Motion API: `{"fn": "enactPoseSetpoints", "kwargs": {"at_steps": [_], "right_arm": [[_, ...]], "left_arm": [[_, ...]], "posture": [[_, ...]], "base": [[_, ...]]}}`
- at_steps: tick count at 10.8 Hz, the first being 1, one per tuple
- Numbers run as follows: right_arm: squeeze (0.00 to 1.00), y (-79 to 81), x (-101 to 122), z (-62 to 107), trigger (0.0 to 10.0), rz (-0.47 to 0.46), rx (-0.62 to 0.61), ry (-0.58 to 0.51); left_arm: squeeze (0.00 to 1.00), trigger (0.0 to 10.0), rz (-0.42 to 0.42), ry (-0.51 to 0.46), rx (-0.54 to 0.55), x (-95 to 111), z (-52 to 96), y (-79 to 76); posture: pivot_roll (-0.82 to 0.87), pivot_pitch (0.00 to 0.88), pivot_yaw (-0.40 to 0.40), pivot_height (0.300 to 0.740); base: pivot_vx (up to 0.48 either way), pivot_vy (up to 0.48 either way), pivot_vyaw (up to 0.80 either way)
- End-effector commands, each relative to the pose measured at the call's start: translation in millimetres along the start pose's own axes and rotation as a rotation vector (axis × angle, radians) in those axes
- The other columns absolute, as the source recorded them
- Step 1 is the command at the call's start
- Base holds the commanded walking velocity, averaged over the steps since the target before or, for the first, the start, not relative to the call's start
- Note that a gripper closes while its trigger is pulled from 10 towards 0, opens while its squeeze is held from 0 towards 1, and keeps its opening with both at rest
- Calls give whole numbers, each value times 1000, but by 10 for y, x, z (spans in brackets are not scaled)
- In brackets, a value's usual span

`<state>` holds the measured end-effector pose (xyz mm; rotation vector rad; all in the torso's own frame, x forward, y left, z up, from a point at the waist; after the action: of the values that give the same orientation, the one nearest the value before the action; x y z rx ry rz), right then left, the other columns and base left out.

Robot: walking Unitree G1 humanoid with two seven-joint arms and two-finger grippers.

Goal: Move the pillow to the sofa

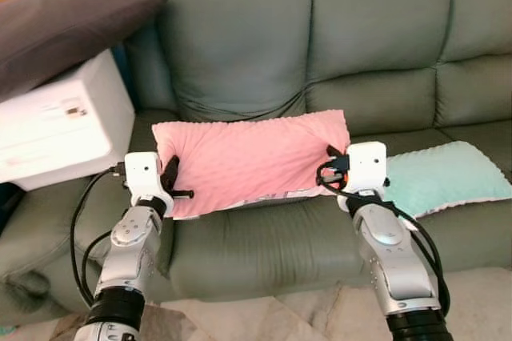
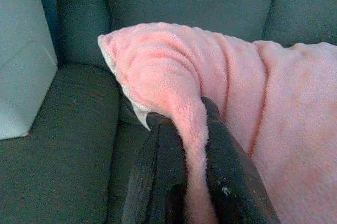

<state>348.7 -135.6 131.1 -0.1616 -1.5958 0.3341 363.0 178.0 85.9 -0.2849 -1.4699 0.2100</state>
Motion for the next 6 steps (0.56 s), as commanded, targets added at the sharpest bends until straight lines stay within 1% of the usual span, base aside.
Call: {"fn": "enactPoseSetpoints", "kwargs": {"at_steps": [1, 6], "right_arm": [[0, -26, 143, -13, 10000, -8, -9, -46], [0, -27, 138, -9, 10000, -11, -9, -44]], "left_arm": [[0, 10000, -3, -30, 12, 95, -10, 49], [0, 10000, -4, -25, 11, 82, -6, 51]], "posture": [[-172, 0, 73, 740], [-172, 0, 75, 740]], "base": [[469, 0, 0], [467, 0, 0]]}}
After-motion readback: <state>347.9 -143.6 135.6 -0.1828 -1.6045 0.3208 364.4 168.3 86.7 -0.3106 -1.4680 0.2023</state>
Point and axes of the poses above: a point about 5 cm out from each wrist's last joint towards the gripper, its own z axis pointing back from the gripper into the wrist, its own x axis along the axis of the wrist's last joint, y = z × x, the point moved 4 cm from there along -z, pointing out of the wrist towards the gripper, and after that the axes turned 12 degrees about z, right-handed, at the moved point
